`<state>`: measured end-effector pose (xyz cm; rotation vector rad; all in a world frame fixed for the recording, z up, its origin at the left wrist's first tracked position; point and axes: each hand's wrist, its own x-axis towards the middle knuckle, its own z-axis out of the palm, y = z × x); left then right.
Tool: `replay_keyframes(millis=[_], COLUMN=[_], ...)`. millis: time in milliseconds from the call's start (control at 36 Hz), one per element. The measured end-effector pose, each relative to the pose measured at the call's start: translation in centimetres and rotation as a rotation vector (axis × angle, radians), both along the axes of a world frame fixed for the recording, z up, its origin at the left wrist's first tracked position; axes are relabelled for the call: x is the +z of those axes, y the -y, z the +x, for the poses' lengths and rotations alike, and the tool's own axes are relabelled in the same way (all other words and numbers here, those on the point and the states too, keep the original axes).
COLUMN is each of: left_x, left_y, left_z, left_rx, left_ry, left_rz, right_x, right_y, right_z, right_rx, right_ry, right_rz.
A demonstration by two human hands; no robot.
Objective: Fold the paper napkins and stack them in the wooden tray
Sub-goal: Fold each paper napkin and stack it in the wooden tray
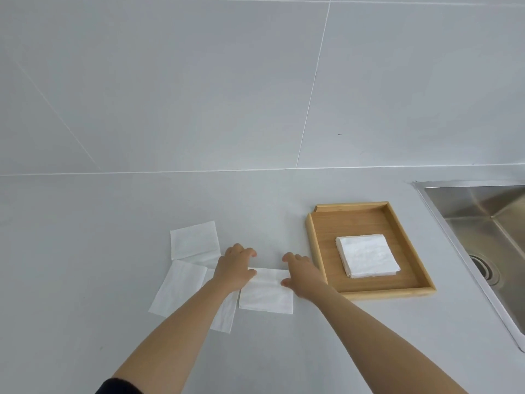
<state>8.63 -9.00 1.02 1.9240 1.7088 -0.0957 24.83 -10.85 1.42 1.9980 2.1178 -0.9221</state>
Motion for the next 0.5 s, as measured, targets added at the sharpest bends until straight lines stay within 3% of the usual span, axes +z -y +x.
replay_keyframes(millis=[306,500], left_x=[-0.2,0.0], left_y=[-0.6,-0.3], left_z=[0.6,-0.2], left_rx=[-0.001,0.076], left_ry=[-0.172,-0.016], left_rz=[-0.039,-0.074], right_x=[-0.4,-0.2], right_y=[-0.9,-1.1], right_z=[0.2,0.6], right_rx=[-0.019,-0.106], right_ry=[0.011,-0.139], right_rz=[-0.052,-0.104])
